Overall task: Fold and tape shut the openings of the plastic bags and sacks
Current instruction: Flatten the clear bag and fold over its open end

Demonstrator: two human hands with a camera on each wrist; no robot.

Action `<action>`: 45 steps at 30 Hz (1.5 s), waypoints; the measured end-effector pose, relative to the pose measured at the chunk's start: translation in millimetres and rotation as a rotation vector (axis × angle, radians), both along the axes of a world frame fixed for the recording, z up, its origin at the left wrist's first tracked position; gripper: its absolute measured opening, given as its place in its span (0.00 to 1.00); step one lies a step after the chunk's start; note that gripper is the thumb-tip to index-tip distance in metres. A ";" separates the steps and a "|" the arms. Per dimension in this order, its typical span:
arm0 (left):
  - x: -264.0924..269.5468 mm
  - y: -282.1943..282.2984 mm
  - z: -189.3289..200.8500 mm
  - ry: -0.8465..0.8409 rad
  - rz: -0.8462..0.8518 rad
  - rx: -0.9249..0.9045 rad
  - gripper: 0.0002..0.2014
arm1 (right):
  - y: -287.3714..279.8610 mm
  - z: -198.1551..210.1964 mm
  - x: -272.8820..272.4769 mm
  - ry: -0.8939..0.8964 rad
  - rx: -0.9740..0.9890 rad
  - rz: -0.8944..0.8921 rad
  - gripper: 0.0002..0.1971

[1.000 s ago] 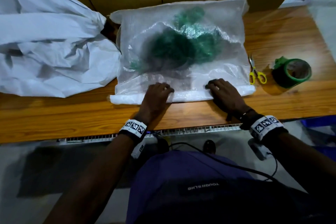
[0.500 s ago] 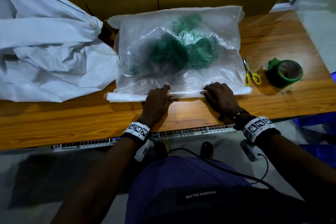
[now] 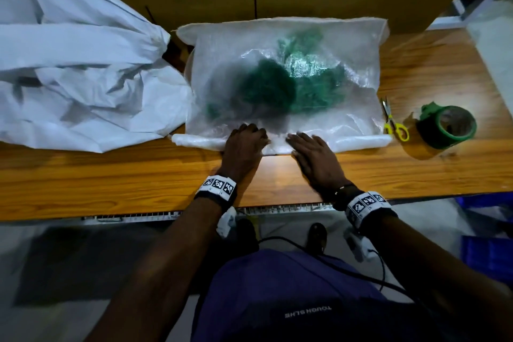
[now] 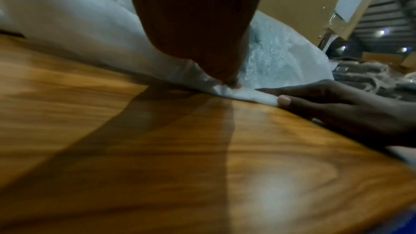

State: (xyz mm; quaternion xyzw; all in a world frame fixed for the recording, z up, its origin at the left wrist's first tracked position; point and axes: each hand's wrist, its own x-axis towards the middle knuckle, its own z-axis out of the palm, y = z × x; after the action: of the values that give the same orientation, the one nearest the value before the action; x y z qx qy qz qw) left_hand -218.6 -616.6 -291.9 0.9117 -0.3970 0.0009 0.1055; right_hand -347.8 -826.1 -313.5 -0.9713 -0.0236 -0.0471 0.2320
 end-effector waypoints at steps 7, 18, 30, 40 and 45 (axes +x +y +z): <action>15.8 69.9 4.7 -0.073 0.055 0.129 0.15 | -0.1 0.8 -0.2 -0.001 0.020 -0.003 0.22; 12.3 61.2 -5.3 -0.060 0.068 -0.041 0.13 | 66.4 7.7 28.0 0.033 -0.185 0.143 0.31; 42.0 124.6 -17.3 0.358 -0.174 -0.117 0.30 | 65.7 -6.4 32.1 0.125 -0.276 0.203 0.41; 24.1 140.5 -21.1 0.107 -0.070 0.017 0.32 | 60.0 -3.3 34.6 0.124 -0.291 0.258 0.43; 31.3 140.1 -22.3 0.143 -0.077 -0.039 0.29 | -37.5 9.7 -4.4 0.125 -0.331 0.157 0.43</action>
State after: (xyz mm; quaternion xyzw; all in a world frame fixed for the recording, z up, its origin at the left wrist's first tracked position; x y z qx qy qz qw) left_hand -187.3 -476.5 -314.2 0.8913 -0.4231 -0.0608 0.1511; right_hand -352.2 -863.6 -303.8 -0.9924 -0.0924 0.0359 0.0729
